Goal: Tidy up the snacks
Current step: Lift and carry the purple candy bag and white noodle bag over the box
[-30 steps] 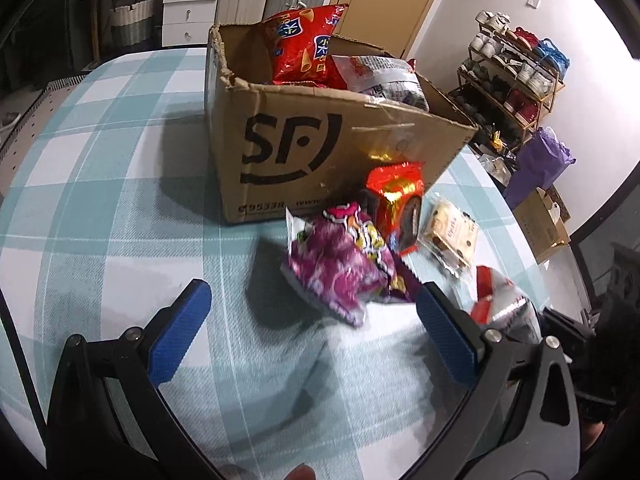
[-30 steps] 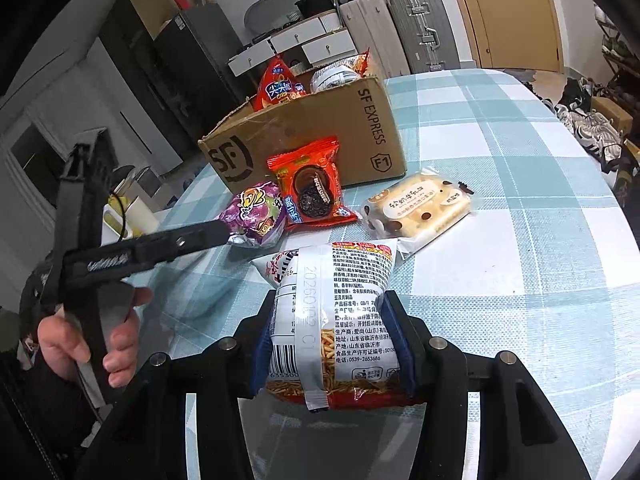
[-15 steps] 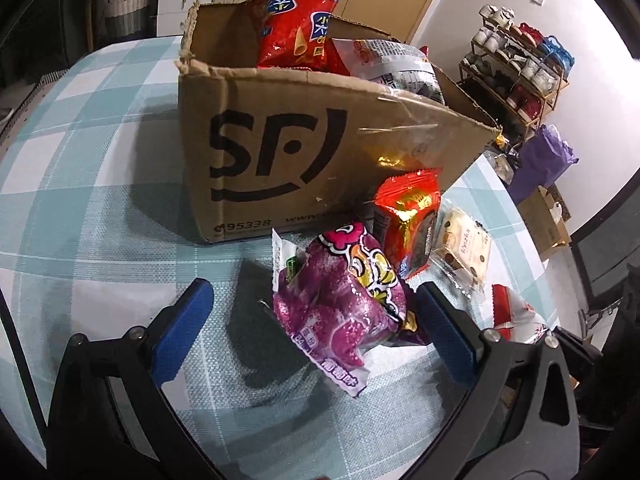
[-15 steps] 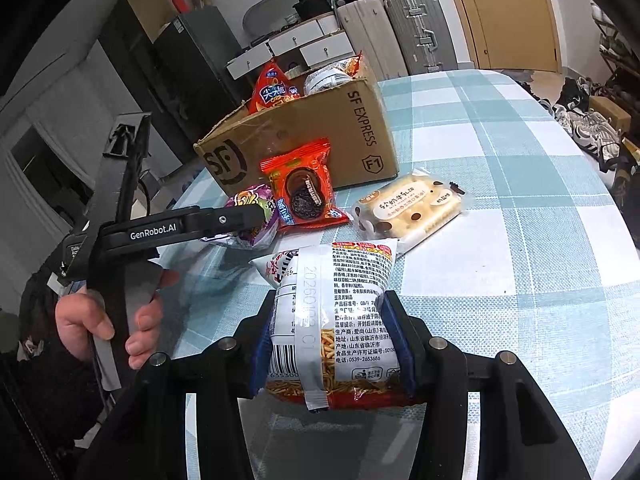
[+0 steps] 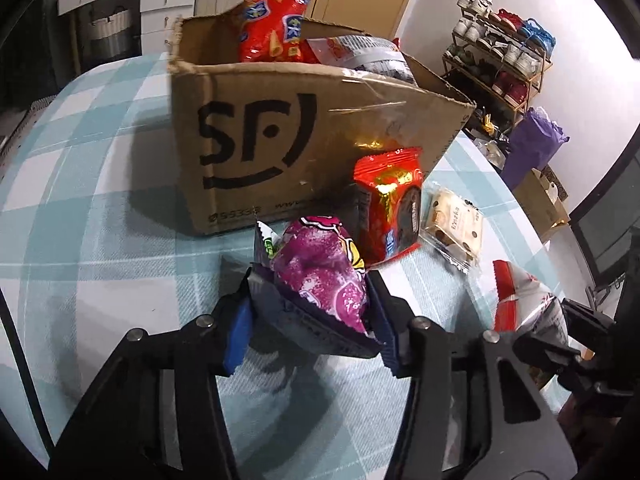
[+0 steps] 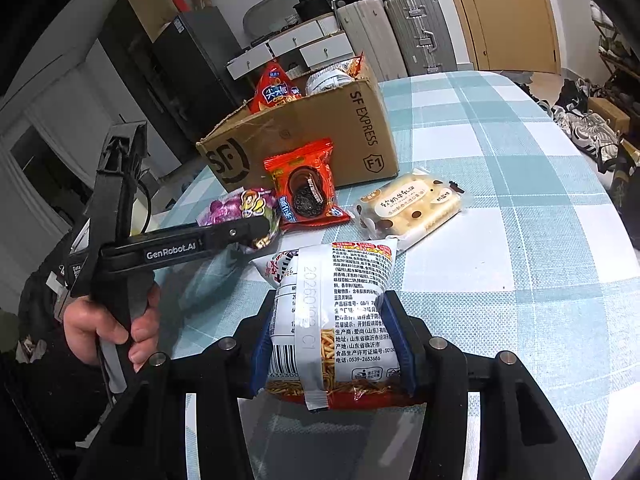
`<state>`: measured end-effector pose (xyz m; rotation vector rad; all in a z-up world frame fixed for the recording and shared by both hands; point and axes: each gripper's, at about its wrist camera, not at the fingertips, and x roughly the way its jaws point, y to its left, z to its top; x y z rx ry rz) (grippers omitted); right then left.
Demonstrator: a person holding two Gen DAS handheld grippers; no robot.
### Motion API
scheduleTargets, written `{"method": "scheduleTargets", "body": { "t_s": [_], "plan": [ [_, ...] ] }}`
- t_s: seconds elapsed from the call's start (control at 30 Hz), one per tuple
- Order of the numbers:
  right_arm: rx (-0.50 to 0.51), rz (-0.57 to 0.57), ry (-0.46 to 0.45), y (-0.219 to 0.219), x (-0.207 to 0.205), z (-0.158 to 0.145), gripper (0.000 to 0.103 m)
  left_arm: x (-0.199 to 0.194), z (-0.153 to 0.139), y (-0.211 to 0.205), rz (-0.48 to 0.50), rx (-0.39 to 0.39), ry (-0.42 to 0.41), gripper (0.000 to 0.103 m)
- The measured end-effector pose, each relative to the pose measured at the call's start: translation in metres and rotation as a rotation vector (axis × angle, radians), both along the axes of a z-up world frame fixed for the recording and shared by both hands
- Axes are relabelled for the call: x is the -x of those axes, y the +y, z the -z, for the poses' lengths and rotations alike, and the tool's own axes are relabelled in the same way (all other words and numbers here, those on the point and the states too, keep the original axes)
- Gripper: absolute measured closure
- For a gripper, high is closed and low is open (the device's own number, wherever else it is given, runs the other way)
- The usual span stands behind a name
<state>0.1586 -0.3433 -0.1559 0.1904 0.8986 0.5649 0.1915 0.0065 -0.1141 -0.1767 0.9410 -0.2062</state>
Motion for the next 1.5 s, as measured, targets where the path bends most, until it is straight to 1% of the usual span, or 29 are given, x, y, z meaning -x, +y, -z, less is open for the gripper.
{"method": "scheduleTargets", "body": {
  "t_s": [0.13,0.27,0.43,0.57,0.7,0.83,0.97,1.13,1.33,1.5],
  "plan": [
    [0.004,-0.003,-0.011,0.002,0.005,-0.005,0.052,0.007,-0.003,0.003,0.0,0.003,-0.002,0.054],
    [0.007,-0.004,-0.025,0.004,0.01,-0.01,0.052,0.017,-0.012,0.004,0.0,-0.005,-0.018,0.054],
    [0.008,0.003,-0.038,0.004,0.015,-0.015,0.052,0.019,-0.021,0.004,0.016,-0.004,-0.039,0.054],
    [0.006,0.009,-0.05,0.003,0.017,-0.02,0.052,0.032,-0.036,0.007,0.041,0.003,-0.052,0.054],
    [-0.007,0.018,-0.059,0.003,0.015,-0.025,0.052,0.046,-0.047,0.013,0.047,0.015,-0.072,0.054],
    [-0.013,0.017,-0.081,0.004,0.013,-0.034,0.052,0.052,-0.063,0.015,0.053,0.022,-0.099,0.054],
    [-0.016,0.009,-0.111,0.008,0.006,-0.047,0.052,0.058,-0.081,0.016,0.059,0.013,-0.129,0.054],
    [-0.006,-0.007,-0.156,0.017,-0.006,-0.066,0.052,0.055,-0.102,0.019,0.072,0.007,-0.151,0.054],
    [-0.006,-0.011,-0.21,0.026,-0.025,-0.094,0.052,0.047,-0.13,0.025,0.069,-0.008,-0.189,0.054],
    [-0.026,-0.027,-0.247,0.045,-0.044,-0.119,0.052,0.03,-0.147,0.033,0.065,0.008,-0.196,0.054]
  ]
}}
